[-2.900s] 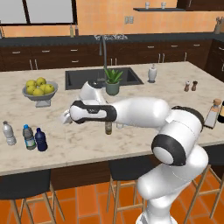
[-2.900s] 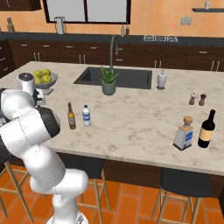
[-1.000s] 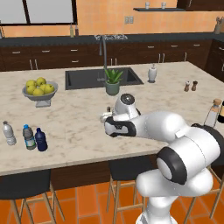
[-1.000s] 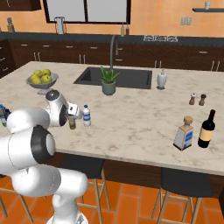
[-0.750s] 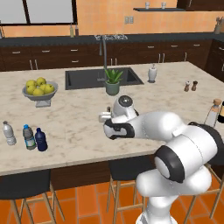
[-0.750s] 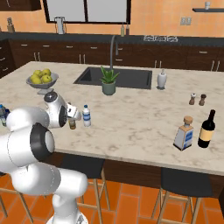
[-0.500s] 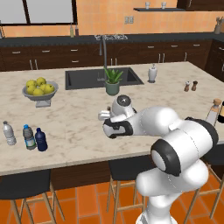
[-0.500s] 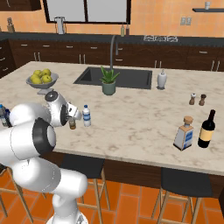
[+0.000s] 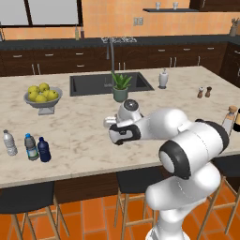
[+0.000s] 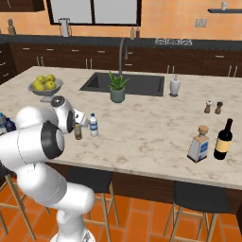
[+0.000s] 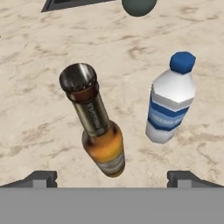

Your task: Move the plastic bottles in the middle to the plastics group, and the glass bottles in the middle to the glass group.

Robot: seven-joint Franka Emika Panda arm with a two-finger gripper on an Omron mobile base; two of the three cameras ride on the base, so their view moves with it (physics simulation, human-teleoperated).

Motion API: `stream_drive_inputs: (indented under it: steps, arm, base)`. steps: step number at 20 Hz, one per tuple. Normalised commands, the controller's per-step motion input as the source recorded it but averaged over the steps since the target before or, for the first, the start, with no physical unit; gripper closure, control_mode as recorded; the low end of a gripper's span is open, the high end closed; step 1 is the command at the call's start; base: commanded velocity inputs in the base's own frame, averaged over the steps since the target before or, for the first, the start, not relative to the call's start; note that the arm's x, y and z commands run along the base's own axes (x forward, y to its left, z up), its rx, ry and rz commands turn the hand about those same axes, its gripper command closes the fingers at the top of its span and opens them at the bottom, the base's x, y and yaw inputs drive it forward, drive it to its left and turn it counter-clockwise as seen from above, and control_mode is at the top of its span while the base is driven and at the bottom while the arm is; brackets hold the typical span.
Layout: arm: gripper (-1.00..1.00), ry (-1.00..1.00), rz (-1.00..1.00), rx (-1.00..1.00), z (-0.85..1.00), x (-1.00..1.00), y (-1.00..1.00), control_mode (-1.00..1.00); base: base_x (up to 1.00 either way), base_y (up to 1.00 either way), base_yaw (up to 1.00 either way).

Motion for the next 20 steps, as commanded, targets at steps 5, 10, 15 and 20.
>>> stream_drive_inputs:
  steps: [5, 10, 15, 20]
  arm:
    - [-1.00, 0.00, 0.08, 0.00, -0.02, 0.21, 0.00, -1.00]
    - [-1.00, 0.00, 0.05, 0.00, -0.14, 0.09, 0.00, -1.00]
    - [-1.00, 0.00, 0.05, 0.00, -0.04, 0.00, 0.08, -1.00]
    - [-1.00, 0.00, 0.05, 0.00, -0.05, 0.09, 0.07, -1.00]
  base:
    - [0.00, 0.00, 0.00]
    - [0.00, 0.00, 0.00]
    - [0.00, 0.00, 0.00]
    - [0.00, 0.00, 0.00]
